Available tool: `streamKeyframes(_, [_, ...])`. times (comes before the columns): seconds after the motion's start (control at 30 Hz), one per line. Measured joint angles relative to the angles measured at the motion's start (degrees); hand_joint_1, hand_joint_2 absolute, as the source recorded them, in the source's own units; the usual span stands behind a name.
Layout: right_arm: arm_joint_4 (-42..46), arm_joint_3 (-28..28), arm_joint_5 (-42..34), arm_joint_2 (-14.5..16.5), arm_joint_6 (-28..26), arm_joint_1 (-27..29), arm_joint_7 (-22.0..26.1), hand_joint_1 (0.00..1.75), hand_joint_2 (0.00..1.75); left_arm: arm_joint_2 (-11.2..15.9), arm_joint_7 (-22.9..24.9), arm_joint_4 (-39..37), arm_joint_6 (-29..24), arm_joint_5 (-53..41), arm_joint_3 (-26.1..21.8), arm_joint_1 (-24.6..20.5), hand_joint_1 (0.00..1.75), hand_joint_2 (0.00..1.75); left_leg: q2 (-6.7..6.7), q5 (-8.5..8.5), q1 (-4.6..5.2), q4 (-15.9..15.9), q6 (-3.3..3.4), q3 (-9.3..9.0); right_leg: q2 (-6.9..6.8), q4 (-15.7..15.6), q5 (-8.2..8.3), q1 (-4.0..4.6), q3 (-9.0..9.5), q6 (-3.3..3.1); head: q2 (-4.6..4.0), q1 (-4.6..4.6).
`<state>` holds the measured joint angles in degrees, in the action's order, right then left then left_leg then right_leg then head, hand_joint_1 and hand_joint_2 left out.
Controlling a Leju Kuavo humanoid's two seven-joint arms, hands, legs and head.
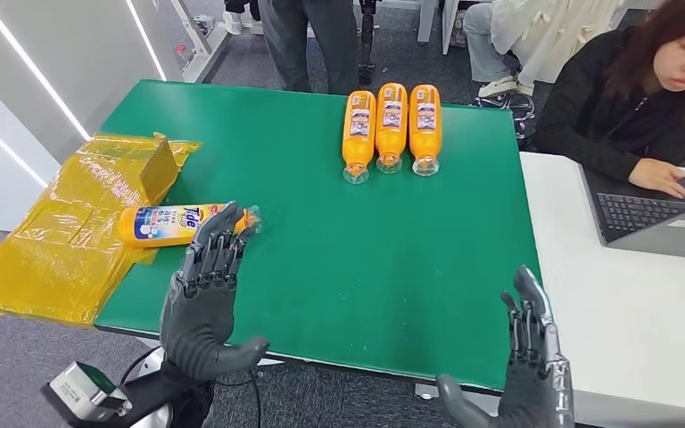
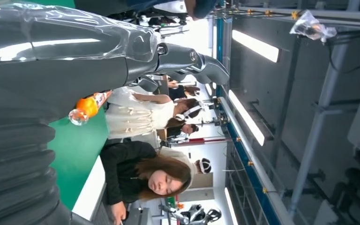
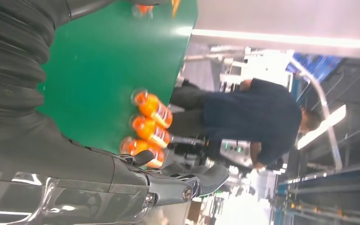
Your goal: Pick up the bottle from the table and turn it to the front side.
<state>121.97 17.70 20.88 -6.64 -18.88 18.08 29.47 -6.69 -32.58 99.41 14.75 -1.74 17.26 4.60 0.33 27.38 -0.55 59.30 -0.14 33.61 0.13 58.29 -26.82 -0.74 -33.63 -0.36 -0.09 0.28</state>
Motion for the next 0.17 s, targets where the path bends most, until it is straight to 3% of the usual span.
streamKeyframes(0.17, [0.8, -1.9, 0.0, 0.0, 0.2, 1.6, -2.1, 0.0, 1.75, -0.7, 0.7, 0.0, 1.0, 1.1, -0.7, -0.1, 0.0, 1.75, 0.0, 0.0, 0.0, 0.0, 0.0, 0.0, 0.0, 0.0, 0.0, 0.0, 0.0, 0.0, 0.0, -0.01])
